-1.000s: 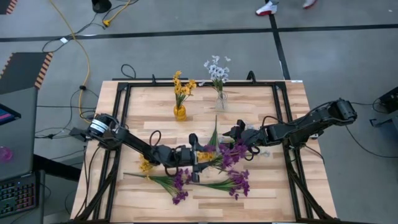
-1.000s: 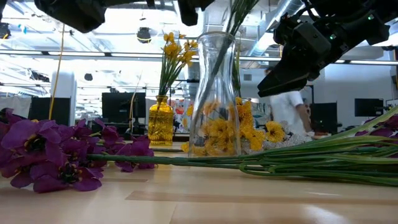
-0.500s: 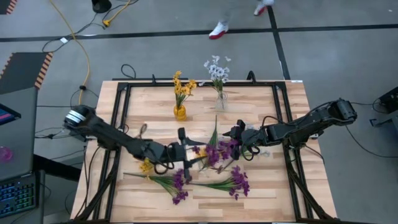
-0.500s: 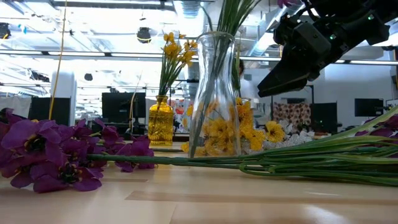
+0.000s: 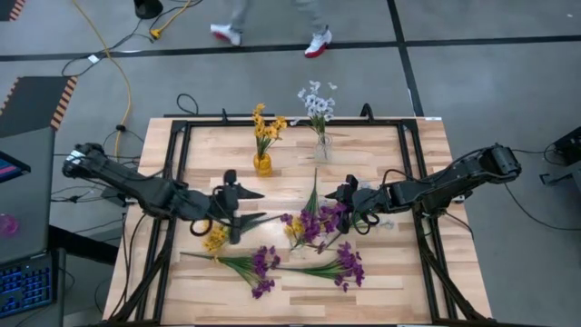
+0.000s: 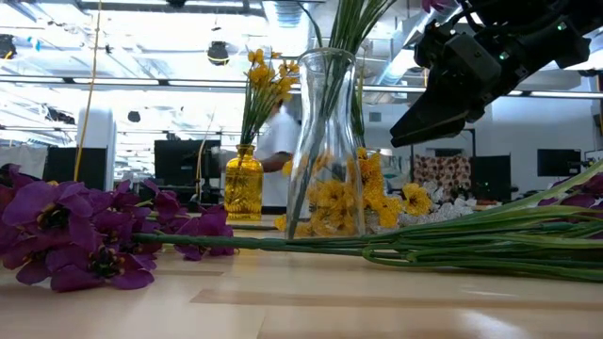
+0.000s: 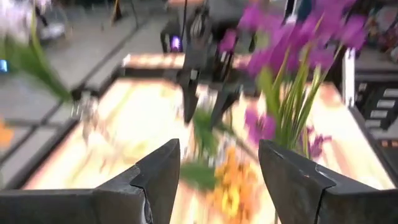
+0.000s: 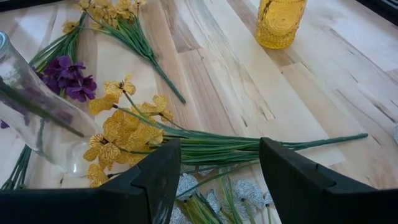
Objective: Sort flowers into vase by color
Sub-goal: Put the left violet flowers into the bottom transparent vase
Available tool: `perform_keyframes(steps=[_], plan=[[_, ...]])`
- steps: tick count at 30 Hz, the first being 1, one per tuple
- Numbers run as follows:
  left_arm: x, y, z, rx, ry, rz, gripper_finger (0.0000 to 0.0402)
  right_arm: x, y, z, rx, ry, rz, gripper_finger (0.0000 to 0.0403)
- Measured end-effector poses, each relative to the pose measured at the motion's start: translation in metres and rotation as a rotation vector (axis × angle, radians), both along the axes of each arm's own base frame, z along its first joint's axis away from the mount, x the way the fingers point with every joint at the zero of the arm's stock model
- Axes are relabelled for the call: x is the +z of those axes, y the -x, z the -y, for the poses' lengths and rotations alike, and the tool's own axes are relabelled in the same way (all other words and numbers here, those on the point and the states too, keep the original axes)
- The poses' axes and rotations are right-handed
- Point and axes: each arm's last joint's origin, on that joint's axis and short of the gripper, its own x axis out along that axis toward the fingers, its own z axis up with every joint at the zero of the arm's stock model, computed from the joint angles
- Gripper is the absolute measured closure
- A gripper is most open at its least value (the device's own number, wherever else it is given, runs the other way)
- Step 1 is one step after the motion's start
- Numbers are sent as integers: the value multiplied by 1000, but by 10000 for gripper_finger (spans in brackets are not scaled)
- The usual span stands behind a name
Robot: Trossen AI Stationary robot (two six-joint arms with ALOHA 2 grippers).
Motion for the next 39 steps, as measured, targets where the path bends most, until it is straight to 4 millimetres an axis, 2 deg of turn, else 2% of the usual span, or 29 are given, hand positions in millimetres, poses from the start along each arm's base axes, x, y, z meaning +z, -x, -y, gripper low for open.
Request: perform_keyframes(steps=[4, 8, 11, 17, 22, 26, 30, 39], plan=[[-8, 11, -4, 36, 78, -105, 195, 0, 0, 0, 0, 0, 0, 159], [-17, 15, -4, 67, 184, -181, 195, 0, 0, 0, 0, 0, 0, 159], [-21, 16, -4, 108, 328, -216, 195, 0, 0, 0, 0, 0, 0, 159], [-28, 15, -3, 307, 720, -209, 195, 0, 0, 0, 0, 0, 1, 159], [-35, 11, 1, 383, 892, -247, 195, 0, 0, 0, 0, 0, 0, 159], [-43, 6, 4, 362, 894, -321, 195, 0, 0, 0, 0, 0, 0, 159], [-55, 1, 12, 224, 806, -470, 195, 0, 0, 0, 0, 0, 0, 159], [-98, -13, 43, -23, 644, -771, 195, 0, 0, 0, 1, 0, 0, 159]])
